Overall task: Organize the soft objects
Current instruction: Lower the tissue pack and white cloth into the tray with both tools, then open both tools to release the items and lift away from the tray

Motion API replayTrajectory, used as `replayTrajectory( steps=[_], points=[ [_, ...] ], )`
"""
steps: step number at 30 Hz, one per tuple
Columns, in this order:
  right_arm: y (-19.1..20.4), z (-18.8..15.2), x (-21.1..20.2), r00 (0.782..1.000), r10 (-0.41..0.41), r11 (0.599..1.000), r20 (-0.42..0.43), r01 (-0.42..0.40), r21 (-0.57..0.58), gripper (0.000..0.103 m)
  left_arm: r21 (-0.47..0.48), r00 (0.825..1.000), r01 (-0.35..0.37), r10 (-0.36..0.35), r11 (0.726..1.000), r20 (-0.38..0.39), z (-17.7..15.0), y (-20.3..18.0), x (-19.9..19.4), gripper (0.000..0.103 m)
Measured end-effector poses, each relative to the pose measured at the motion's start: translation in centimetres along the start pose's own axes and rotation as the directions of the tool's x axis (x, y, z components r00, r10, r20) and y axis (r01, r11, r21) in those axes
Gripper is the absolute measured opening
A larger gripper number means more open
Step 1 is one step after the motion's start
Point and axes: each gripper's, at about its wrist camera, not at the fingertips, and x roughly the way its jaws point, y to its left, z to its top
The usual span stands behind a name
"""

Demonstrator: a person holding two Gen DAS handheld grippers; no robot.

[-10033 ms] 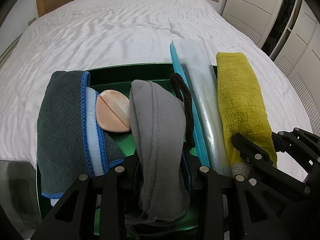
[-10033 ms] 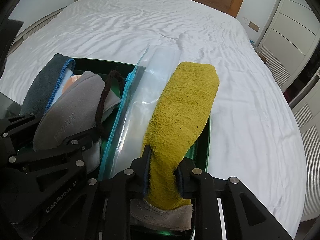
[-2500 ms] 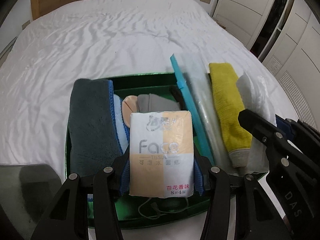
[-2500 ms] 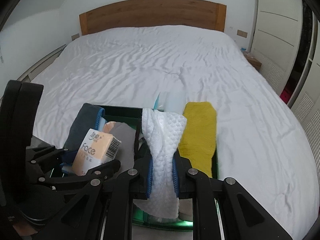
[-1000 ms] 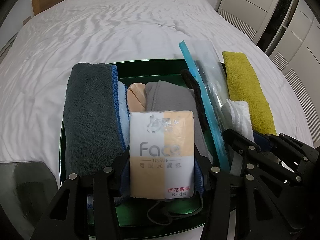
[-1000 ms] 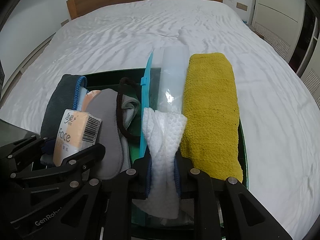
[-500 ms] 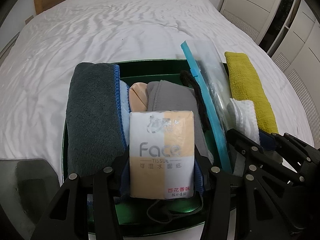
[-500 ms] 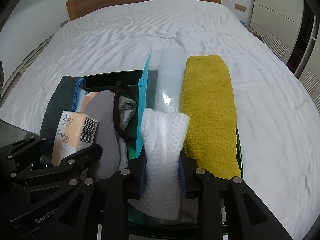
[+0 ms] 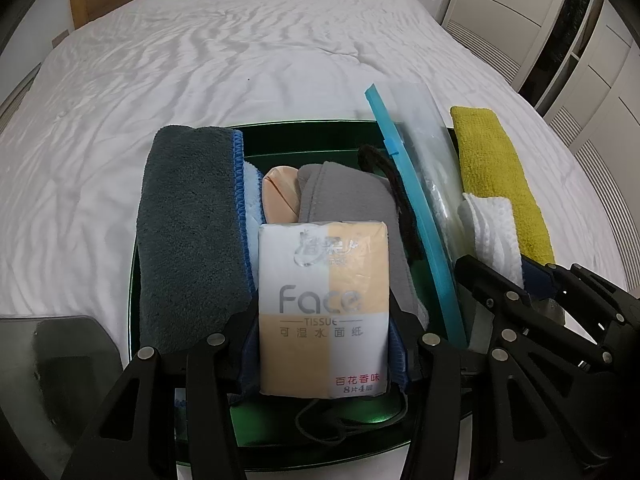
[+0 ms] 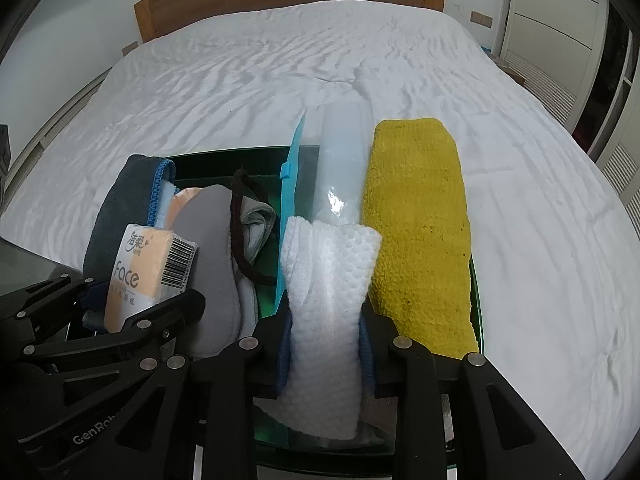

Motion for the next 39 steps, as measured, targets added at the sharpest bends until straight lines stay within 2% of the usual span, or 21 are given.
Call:
replayTrajectory(
  steps=[9,24,30,39],
  points=[
    [0.2,0.2,-0.6,1.000,-0.012,1.000,0.014,0.012,-0.012,0.030,-0.004,1.000,-0.008,0.008,1.000,0.009,0.1,-0.1,-0.6,0.046],
    [0.9,0.9,-2.9,0.998,-0.030,0.999,0.057,0.031,-0.020,0.042,-0.012,0.997,-0.042,0.042,0.999,0.064,0.6,0.4,-3.0,0.047],
    [1.0,0.9,-4.5,0.996,-0.039,0.999,0.081,0.039,-0.004,0.046,-0.021,0.993,-0.067,0.069,0.998,0.098,0.7,0.8,-4.3,0.060],
    [1.6,0.5,-6.4,0.994,-0.048,0.999,0.098,0.049,-0.002,0.048,-0.019,0.989,-0.074,0.076,0.997,0.124,0.4,0.9,-5.8,0.060]
  ],
)
